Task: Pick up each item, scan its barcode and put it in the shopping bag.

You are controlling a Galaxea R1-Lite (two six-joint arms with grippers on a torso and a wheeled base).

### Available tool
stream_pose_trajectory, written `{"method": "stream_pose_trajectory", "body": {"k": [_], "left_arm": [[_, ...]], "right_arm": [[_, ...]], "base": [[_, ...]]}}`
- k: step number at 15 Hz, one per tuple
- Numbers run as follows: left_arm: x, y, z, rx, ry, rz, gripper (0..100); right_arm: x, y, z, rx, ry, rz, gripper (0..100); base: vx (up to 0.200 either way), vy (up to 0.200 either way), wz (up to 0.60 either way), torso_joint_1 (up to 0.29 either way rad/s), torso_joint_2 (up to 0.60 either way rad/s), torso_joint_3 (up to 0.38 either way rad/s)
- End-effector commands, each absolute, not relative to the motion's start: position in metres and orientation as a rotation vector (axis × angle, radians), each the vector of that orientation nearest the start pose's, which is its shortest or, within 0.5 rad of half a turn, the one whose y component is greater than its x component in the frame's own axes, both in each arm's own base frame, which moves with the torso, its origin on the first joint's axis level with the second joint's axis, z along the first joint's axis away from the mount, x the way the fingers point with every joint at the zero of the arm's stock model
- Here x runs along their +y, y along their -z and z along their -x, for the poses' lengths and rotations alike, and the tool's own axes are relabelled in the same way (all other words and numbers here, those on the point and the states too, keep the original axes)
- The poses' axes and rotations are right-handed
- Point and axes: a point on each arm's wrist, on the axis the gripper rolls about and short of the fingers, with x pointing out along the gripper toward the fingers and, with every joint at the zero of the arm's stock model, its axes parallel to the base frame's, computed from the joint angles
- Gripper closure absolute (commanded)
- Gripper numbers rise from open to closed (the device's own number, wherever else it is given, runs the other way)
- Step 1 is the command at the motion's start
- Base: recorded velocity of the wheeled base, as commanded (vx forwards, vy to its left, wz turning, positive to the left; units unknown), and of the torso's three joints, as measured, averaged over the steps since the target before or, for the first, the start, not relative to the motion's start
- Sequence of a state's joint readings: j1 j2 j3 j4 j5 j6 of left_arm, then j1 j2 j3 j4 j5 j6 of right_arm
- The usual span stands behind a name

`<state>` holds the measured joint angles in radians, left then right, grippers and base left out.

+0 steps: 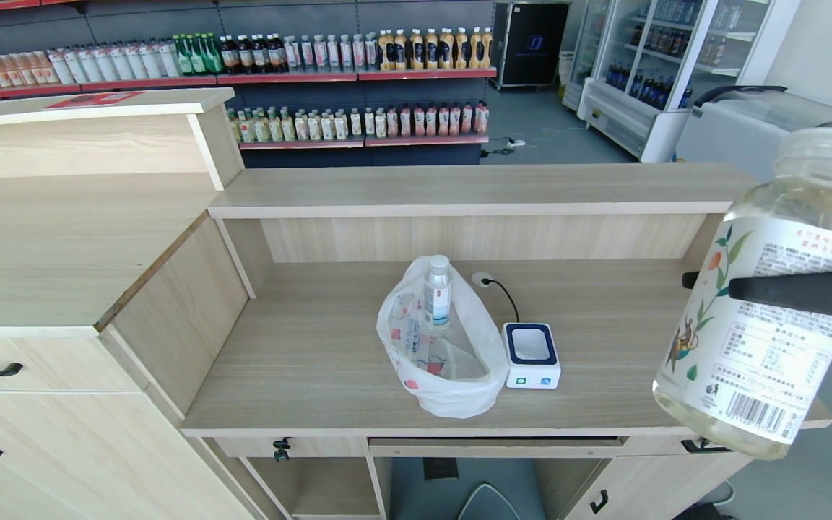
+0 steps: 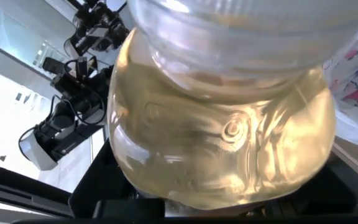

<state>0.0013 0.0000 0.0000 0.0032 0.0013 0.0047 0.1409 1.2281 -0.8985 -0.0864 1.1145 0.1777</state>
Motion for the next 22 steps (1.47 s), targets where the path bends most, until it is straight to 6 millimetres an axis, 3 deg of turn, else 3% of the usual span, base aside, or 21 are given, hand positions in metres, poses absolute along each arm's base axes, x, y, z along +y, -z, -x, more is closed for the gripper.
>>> {"method": "stream_pose_trajectory", "body": {"k": [1,10,22], "left_arm": [[0.0,-0.075,0.023,0.005,-0.003,-0.005,0],[0.0,-0.075,0.023,0.005,-0.003,-0.005,0],[0.0,-0.075,0.023,0.005,-0.003,-0.005,0]], "right_arm": [[0.047,-0.278,-0.163,0.337,-1.25,-0.267,100],[0.05,-0.276,-0.144,0.395,-1.271,-0.275,100],[0.045,-0.275,-0.144,0.387,-1.183,-0.27,100]], "base": [[0.0,0.0,0.0,0.0,0.0,0.0],[0.0,0.0,0.0,0.0,0.0,0.0],[0.0,0.0,0.0,0.0,0.0,0.0]]}}
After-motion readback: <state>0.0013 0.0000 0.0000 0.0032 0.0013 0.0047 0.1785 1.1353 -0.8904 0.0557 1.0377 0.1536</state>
